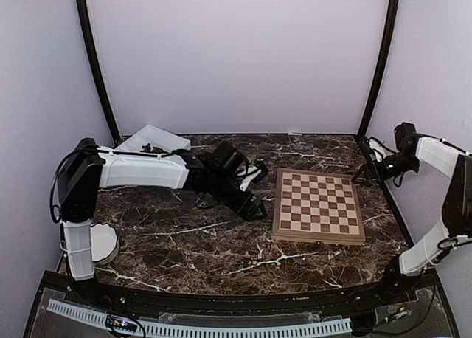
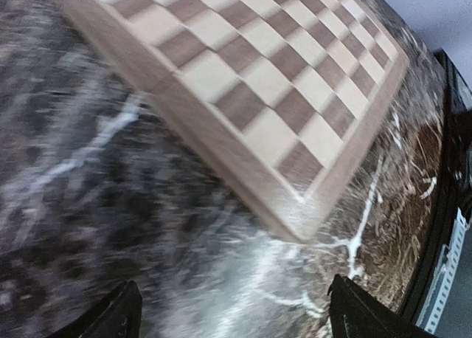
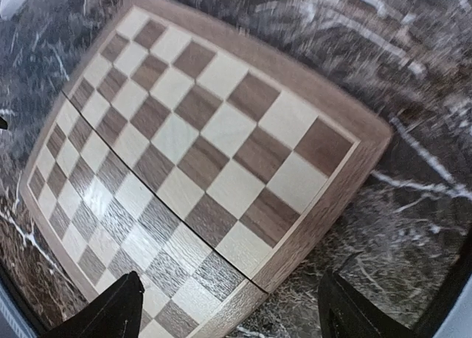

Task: Set up the chess pieces on the board
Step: Move the chessboard to the center of the board, then move the storage box to the center of the board.

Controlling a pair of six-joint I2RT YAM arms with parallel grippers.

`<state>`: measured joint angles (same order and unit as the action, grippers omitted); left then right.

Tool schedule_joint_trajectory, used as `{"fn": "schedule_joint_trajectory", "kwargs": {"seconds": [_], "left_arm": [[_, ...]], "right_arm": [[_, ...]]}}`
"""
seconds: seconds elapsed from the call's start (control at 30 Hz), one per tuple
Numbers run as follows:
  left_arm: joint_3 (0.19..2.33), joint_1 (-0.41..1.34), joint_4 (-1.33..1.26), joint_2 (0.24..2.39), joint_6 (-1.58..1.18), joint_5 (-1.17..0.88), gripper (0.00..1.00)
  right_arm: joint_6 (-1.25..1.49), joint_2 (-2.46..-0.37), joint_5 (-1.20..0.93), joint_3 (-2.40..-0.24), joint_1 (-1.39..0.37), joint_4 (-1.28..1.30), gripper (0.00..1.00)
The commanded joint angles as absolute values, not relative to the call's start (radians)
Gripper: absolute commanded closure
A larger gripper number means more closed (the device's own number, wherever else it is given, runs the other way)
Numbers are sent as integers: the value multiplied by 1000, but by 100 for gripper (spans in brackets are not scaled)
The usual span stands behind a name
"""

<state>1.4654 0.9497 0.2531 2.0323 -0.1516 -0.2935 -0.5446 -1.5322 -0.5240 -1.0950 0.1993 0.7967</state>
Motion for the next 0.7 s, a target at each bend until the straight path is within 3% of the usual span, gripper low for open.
{"fn": "schedule_joint_trajectory", "kwargs": {"seconds": [0.0, 0.17, 0.4, 0.67], "left_arm": [[1494, 769, 416, 1870, -166, -119, 9], [1601, 605, 565, 1922, -245, 94, 8], [1642, 364, 544, 1998, -221, 106, 4], [1699, 254, 621, 2101, -201, 116, 4]], "right_arm": [[-401, -1380, -562, -1015, 197, 668, 16], [-377, -1327, -561, -946, 184, 585, 17], [-368, -1344, -603, -938, 183, 583, 19], [-376, -1327, -607, -904, 181, 566, 19]]}}
